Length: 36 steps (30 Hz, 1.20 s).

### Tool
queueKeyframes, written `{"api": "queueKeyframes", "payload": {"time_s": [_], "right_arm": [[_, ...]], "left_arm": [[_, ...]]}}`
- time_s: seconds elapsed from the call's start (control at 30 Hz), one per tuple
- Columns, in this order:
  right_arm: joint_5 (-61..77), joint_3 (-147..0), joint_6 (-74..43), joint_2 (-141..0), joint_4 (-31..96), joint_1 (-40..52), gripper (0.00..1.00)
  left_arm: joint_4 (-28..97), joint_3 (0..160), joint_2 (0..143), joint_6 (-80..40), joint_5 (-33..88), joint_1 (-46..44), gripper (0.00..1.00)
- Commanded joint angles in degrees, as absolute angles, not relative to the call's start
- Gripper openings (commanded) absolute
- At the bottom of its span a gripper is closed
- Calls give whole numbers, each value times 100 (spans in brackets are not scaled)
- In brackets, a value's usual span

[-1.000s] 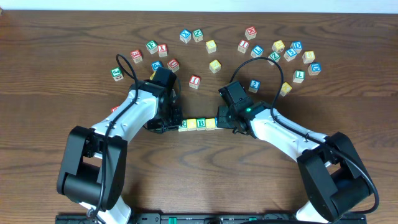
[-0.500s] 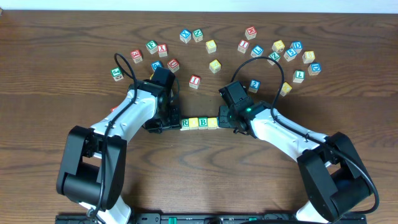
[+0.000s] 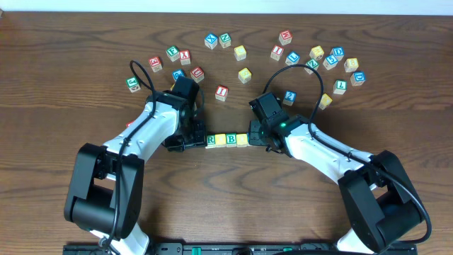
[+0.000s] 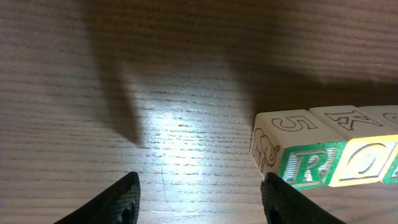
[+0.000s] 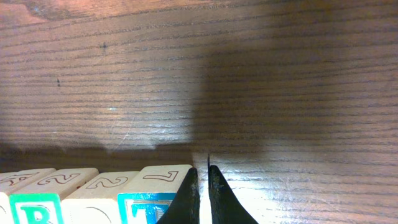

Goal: Spell out ROBOT
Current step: 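Press the row between both grippers to align the blocks, then raise both grippers away from the ends of the row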

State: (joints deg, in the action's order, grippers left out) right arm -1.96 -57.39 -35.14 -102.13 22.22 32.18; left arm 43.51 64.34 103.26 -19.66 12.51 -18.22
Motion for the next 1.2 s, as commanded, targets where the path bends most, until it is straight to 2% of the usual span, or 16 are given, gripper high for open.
{"api": "queueKeyframes", "payload": {"time_s": [0.0,0.13,0.27,0.3,0.33,0.6,0.73,0.83,0.93,1.17], "right_arm": [[54,-5828,-3465,-10060,2189,3310,4],[54,-5828,-3465,-10060,2189,3310,4],[54,-5828,-3465,-10060,2187,3310,4],[54,-5828,-3465,-10060,2189,3310,4],[54,-5828,-3463,-10060,2187,3310,4],[36,-5828,-3465,-10060,2189,3310,4],[36,-5828,-3465,-10060,2189,3310,4],[36,-5828,-3465,-10060,2189,3310,4],[36,-5828,-3465,-10060,2189,3310,4],[36,-5828,-3465,-10060,2191,3310,2]], "left_arm": [[4329,6560,10200,-1979,1474,-1872,63],[4329,6560,10200,-1979,1474,-1874,60],[4329,6560,10200,-1979,1474,-1872,45],[4329,6560,10200,-1979,1474,-1872,38],[4329,6560,10200,-1979,1474,-1872,36],[4329,6560,10200,-1979,1433,-1872,30],[4329,6560,10200,-1979,1433,-1872,21],[4329,6560,10200,-1979,1433,-1872,19],[4327,6560,10200,-1979,1433,-1872,8],[4329,6560,10200,-1979,1396,-1872,8]]}}
